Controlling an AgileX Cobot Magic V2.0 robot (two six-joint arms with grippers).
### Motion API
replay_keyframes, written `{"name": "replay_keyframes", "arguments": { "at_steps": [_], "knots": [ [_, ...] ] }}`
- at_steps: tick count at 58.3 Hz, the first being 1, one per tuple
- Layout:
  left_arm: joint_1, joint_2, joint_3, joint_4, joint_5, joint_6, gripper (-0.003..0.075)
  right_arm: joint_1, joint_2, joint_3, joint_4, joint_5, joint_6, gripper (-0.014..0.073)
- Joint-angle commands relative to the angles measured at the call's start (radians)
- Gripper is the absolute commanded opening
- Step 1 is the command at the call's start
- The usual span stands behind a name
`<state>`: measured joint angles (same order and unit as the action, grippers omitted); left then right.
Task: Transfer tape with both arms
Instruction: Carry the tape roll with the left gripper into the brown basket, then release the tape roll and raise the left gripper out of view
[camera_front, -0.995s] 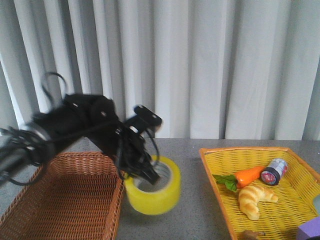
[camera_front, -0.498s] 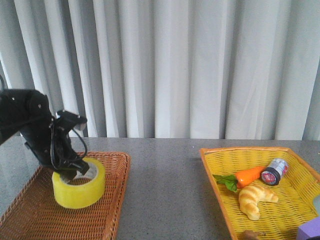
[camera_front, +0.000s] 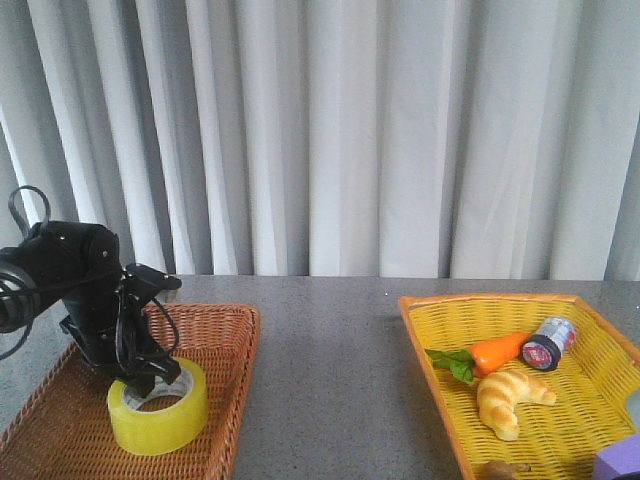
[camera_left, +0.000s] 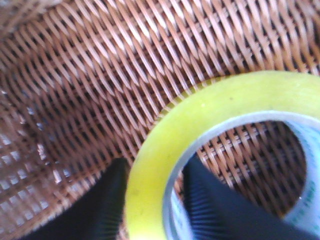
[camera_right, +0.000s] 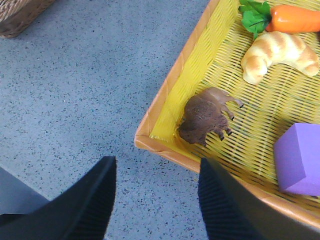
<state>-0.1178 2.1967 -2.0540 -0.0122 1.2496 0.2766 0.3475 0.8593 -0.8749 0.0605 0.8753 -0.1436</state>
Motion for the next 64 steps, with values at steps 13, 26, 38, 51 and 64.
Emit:
{"name": "replay_keyframes", "arguments": {
  "at_steps": [13, 26, 38, 51, 64],
  "knots": [
    [-0.003, -0.235, -0.032, -0.065, 0.001, -0.053, 0.0517, -0.005, -0.007, -0.025, 0.002, -0.051, -0.006, 0.0379],
    [-0.007, -0.440, 0.093, -0.163, -0.001, -0.079, 0.0513, -0.005, -0.007, -0.025, 0.002, -0.051, -0.006, 0.0379],
    [-0.011, -0.710, 0.423, -0.147, -0.116, -0.076, 0.0513, -0.005, -0.007, -0.025, 0.003, -0.051, -0.004, 0.0379],
    [-0.011, -1.065, 0.838, -0.119, -0.335, -0.076, 0.0513, -0.005, -0.007, -0.024, 0.001, -0.047, -0.004, 0.0379],
    [-0.011, -1.404, 1.170, -0.116, -0.508, -0.078, 0.0513, -0.005, -0.007, -0.024, 0.005, -0.046, -0.004, 0.0379]
  ]
}}
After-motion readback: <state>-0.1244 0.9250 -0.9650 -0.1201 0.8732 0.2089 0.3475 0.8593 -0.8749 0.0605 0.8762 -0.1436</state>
